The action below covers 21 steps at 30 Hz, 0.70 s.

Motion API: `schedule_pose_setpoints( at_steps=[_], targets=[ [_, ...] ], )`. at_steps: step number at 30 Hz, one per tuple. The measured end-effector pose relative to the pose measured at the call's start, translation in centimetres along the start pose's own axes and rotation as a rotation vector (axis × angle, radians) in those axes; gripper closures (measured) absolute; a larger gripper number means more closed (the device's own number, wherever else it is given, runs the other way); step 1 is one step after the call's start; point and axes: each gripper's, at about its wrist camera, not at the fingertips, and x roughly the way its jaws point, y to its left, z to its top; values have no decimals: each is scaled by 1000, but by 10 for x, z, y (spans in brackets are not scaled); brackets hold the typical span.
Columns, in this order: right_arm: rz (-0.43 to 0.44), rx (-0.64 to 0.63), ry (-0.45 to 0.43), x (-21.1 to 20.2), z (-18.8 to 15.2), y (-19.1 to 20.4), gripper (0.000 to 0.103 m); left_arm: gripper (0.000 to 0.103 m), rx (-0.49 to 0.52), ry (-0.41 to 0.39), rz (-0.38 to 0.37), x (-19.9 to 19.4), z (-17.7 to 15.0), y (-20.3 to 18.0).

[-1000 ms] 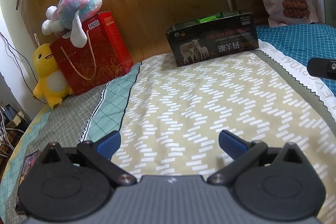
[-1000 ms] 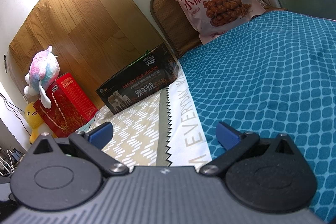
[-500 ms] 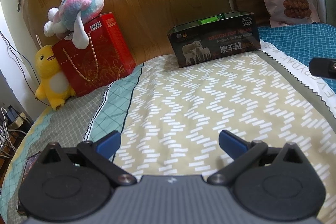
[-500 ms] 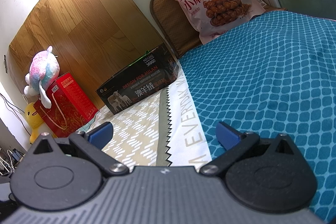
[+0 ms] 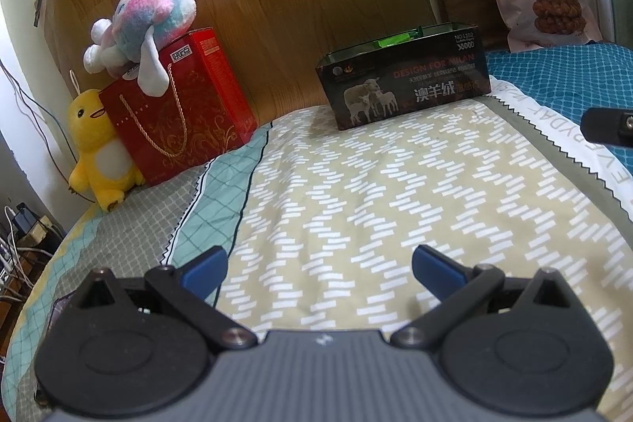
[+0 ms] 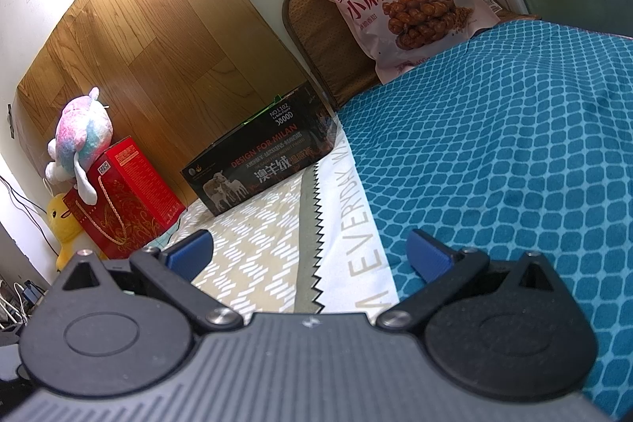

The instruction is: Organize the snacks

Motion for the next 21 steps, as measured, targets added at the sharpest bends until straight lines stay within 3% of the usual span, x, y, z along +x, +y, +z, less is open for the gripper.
schedule_pose_setpoints(
  at_steps=[21],
  targets=[
    [0, 1, 0, 0, 1, -1, 0, 0, 10, -11, 4, -4, 2, -1]
  ],
)
